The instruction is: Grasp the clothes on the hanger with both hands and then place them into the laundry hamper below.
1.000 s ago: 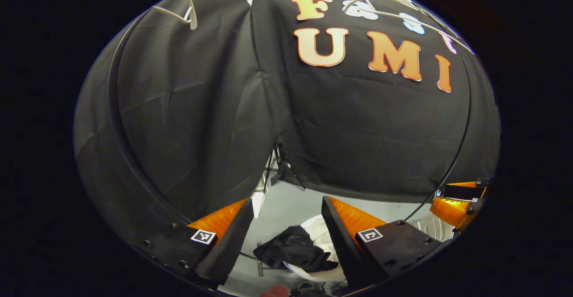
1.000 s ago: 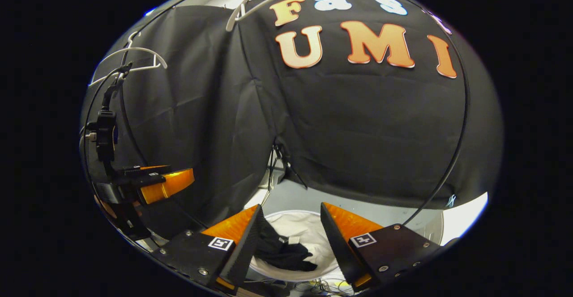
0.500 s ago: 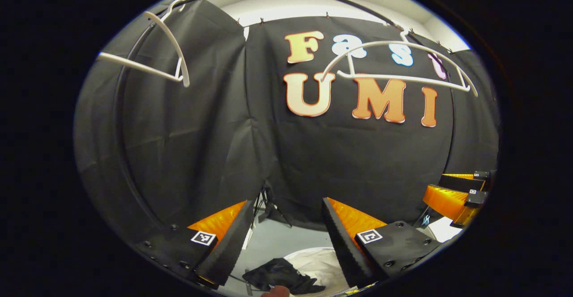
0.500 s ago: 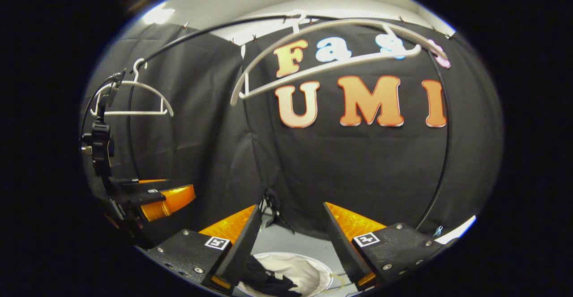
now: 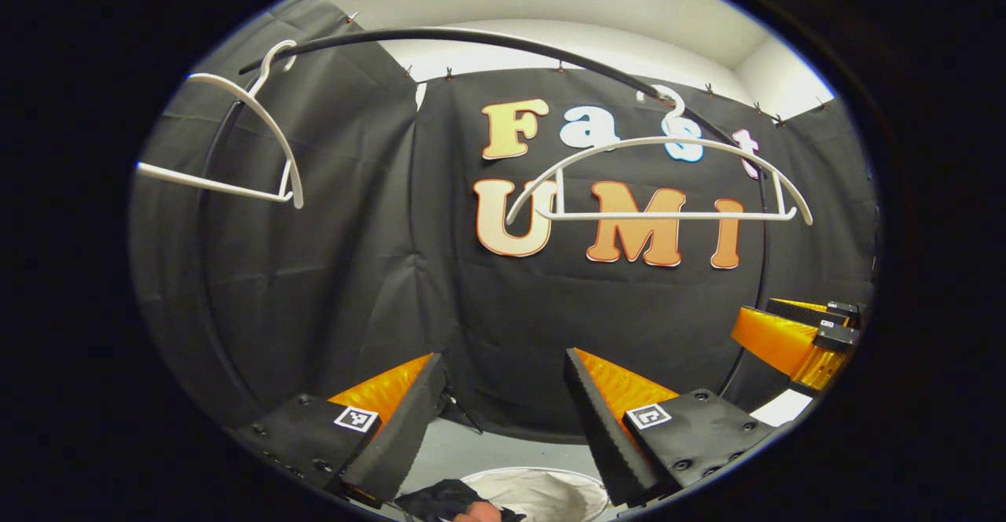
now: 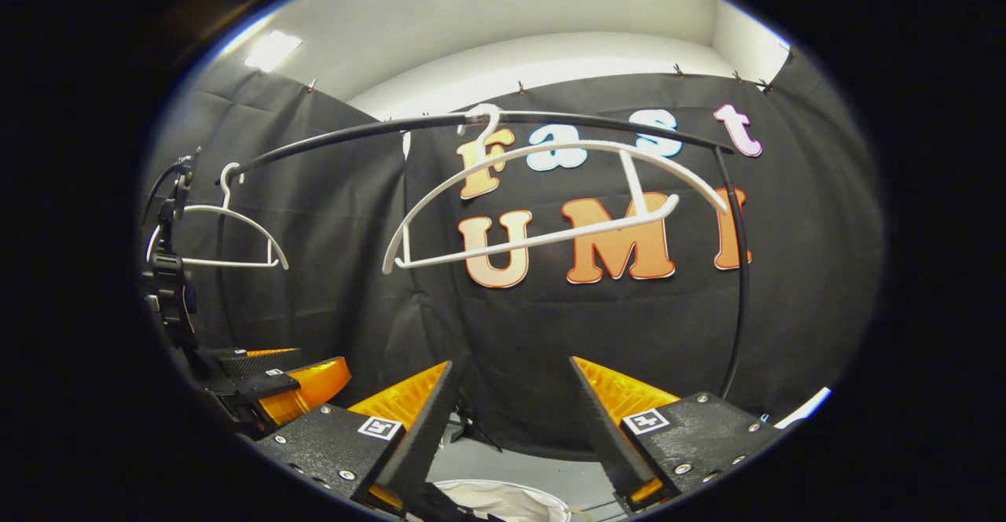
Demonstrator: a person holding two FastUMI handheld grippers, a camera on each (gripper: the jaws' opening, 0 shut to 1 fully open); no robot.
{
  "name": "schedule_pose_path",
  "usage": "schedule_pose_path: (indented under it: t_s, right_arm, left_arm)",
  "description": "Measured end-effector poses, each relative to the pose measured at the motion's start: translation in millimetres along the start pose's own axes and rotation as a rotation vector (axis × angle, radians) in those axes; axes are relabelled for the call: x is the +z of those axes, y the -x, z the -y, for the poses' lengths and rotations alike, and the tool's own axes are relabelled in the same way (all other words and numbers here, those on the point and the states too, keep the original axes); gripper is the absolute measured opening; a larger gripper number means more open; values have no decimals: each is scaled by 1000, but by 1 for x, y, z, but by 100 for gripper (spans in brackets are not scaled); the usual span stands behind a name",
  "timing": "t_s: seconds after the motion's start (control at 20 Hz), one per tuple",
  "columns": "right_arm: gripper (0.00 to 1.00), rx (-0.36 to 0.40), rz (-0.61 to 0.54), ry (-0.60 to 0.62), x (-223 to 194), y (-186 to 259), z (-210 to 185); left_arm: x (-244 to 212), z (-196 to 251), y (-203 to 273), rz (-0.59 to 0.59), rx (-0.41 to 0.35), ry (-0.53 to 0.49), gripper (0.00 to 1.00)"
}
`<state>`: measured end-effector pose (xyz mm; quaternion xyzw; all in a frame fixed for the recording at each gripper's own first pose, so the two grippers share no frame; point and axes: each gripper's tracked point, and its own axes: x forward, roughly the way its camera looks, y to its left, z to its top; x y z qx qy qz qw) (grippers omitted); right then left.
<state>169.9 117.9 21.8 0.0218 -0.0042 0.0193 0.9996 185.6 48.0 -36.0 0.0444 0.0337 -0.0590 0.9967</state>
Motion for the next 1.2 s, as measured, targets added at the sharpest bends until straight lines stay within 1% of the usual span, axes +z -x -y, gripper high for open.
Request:
schedule_pose_path:
  t_s: [0.05, 0.1, 0.15, 0.3, 0.35, 0.4, 0.45, 0.5, 0.55, 0.65, 0.7, 0.85, 1.1, 1.15, 1.2]
  right_arm:
    - [96, -6, 2, -2, 2, 3, 5]
    - [79, -12, 2, -2, 4, 6, 9]
    - [88, -16, 2, 0, 4, 9, 14]
    - [97, -24, -6, 9, 4, 18, 24]
    - [90, -28, -7, 9, 5, 22, 28]
    - [91, -33, -5, 8, 5, 24, 31]
    - [87, -36, -2, 3, 6, 25, 33]
    - [91, -40, -2, -4, 6, 27, 36]
    - [87, -43, -3, -13, 6, 29, 38]
    - [95, -46, -2, -24, 7, 35, 41]
    - [91, -48, -4, -22, 5, 36, 44]
    - [91, -50, -15, -13, 1, 42, 47]
    - [91, -52, -27, -23, -5, 39, 51]
    - [99, -52, -27, -25, -6, 38, 51]
    - [99, -53, -27, -24, -7, 36, 51]
  left_arm:
    - [3, 5, 1, 7, -7, -5, 98]
    - [6, 11, 2, 14, -13, -8, 98]
    - [7, 16, 4, 20, -19, -7, 98]
    - [9, 25, 4, 24, -32, -2, 97]
    - [11, 29, 4, 24, -36, 3, 97]
    - [11, 36, 5, 25, -44, 7, 97]
    - [13, 40, 6, 27, -48, 5, 97]
    - [14, 43, 6, 28, -49, -2, 97]
    - [14, 46, 8, 31, -52, -6, 97]
    - [15, 52, 13, 36, -59, -4, 97]
    - [14, 54, 16, 34, -62, -1, 97]
    - [8, 56, 24, 22, -62, -6, 97]
    - [4, 59, 19, 15, -66, -24, 97]
    - [3, 59, 18, 16, -67, -27, 97]
    - [3, 59, 17, 19, -69, -29, 97]
